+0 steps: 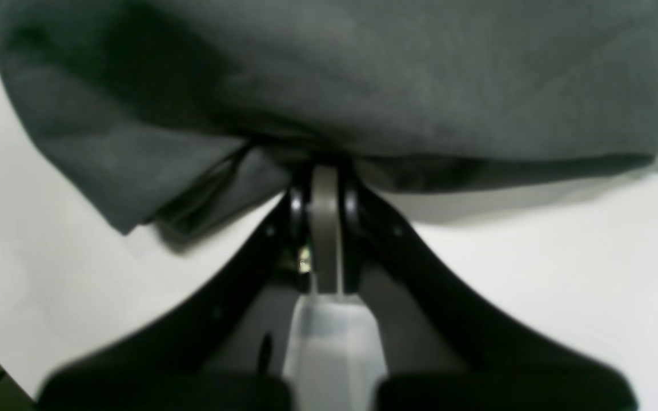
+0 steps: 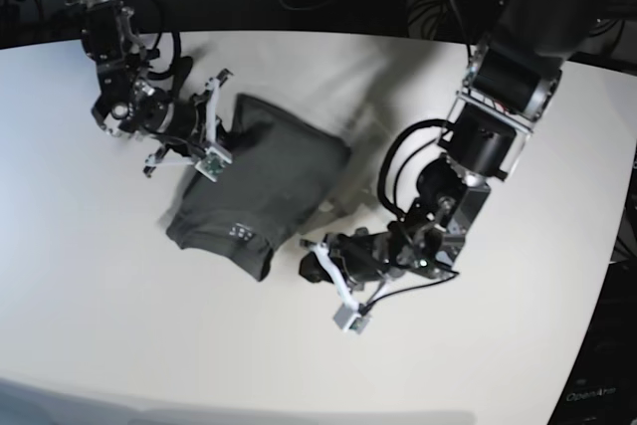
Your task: Fold the T-shirt properly
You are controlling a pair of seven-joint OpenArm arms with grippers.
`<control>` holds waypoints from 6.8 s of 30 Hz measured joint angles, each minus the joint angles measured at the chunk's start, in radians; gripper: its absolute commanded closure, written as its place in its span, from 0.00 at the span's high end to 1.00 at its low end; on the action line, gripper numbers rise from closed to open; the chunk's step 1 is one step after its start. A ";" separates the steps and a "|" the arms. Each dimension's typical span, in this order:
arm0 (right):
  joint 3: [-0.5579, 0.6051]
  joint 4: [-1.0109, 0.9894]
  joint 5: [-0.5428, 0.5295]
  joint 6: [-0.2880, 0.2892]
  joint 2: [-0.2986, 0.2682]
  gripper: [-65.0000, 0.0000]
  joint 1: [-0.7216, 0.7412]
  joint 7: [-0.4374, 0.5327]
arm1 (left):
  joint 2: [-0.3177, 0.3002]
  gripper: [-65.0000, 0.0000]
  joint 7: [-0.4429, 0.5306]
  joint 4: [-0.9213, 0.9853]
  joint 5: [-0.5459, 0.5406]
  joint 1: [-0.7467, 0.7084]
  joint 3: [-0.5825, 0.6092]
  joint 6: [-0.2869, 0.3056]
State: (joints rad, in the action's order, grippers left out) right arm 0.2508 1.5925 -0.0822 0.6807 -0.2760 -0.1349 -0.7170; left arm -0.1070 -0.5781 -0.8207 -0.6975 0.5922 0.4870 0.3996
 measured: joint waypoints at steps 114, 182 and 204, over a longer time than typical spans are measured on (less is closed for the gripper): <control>-0.874 0.234 0.169 0.014 0.242 0.01 -0.525 0.151 | -0.444 0.03 -0.507 -1.068 -0.204 -0.909 -0.510 0.012; -0.618 -1.586 0.474 -0.254 0.034 0.01 -0.016 0.968 | 0.007 0.03 0.790 0.762 0.348 -0.727 -0.046 0.012; -0.504 -1.590 0.469 -0.491 0.091 0.01 0.003 0.958 | 0.014 0.03 0.717 0.767 0.293 -0.709 -0.037 -0.113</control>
State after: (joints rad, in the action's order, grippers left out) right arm -0.2535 0.0029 0.3870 0.1902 -0.1852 -0.1318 0.2409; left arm -0.0925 0.1387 -0.0540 -0.4046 -0.1169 0.4496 0.2871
